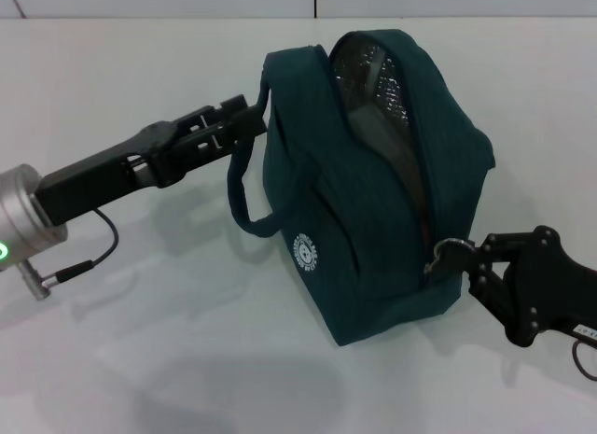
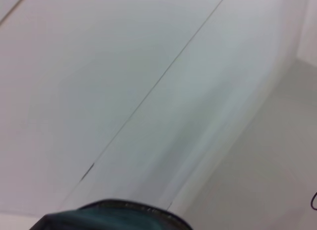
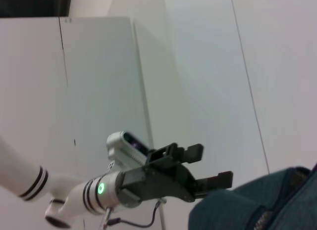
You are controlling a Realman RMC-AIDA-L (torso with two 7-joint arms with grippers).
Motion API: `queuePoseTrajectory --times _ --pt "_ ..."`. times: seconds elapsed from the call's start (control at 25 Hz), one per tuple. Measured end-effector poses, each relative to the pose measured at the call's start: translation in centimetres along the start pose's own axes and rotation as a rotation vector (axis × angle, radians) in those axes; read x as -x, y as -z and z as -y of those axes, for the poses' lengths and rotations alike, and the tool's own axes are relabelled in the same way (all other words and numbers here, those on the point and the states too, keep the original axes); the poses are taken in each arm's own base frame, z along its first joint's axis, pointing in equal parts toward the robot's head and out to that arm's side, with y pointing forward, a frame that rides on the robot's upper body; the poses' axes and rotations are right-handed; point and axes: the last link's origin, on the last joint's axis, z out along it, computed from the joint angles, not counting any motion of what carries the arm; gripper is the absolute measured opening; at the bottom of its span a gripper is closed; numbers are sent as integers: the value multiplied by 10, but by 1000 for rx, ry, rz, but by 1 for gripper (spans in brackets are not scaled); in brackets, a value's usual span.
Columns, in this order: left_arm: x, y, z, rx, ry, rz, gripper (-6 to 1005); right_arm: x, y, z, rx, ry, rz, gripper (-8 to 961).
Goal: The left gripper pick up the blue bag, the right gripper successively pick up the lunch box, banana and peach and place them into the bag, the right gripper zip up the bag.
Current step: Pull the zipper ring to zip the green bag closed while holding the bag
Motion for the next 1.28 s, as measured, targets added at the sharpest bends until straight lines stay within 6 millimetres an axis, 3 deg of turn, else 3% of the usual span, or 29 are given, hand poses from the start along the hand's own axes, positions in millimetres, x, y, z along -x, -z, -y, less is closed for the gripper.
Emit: queuePoseTrajectory --times 0.12,0.48,0.64,0.96,1.28 --pt "-1 4 -2 5 -18 -16 686 3 0 1 -3 4 20 17" --pt "3 6 -10 57 -43 5 884 11 -6 6 4 26 50 17" --pt "13 13 -16 85 -68 49 880 15 -11 10 3 36 68 17" --pt "51 33 -27 75 -141 97 879 31 -30 25 10 66 118 17" --pt "79 34 -35 93 -219 80 879 49 -55 42 27 108 153 17"
